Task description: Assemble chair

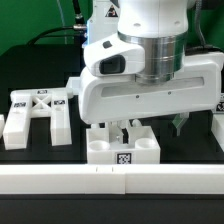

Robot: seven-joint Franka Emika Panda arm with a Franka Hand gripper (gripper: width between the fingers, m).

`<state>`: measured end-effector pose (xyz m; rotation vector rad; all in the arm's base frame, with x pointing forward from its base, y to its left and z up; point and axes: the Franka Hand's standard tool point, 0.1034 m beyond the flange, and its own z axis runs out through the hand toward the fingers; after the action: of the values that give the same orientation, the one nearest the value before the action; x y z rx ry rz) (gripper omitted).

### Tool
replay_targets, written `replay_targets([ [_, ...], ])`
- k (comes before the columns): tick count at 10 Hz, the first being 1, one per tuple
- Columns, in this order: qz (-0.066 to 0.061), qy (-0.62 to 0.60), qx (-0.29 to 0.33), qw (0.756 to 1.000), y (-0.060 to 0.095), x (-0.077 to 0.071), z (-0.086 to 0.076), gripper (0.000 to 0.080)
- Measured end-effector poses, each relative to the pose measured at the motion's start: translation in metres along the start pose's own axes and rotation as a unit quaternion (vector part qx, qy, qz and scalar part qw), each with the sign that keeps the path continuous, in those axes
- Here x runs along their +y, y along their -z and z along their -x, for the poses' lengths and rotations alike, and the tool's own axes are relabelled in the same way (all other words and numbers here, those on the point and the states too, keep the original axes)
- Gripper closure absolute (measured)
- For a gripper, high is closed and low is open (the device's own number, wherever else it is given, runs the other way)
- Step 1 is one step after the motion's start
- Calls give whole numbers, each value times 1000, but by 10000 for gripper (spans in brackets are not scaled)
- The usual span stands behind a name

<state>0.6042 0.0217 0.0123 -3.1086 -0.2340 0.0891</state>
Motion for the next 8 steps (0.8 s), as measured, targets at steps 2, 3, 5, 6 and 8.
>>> replay_targets([
  [2, 0, 0, 0, 1000, 0, 0, 0, 409],
  [3, 0, 0, 0, 1000, 0, 0, 0, 409],
  [5, 0, 0, 0, 1000, 0, 0, 0, 585],
  [6, 0, 0, 0, 1000, 0, 0, 0, 760],
  [8, 0, 0, 0, 1000, 0, 0, 0, 766],
])
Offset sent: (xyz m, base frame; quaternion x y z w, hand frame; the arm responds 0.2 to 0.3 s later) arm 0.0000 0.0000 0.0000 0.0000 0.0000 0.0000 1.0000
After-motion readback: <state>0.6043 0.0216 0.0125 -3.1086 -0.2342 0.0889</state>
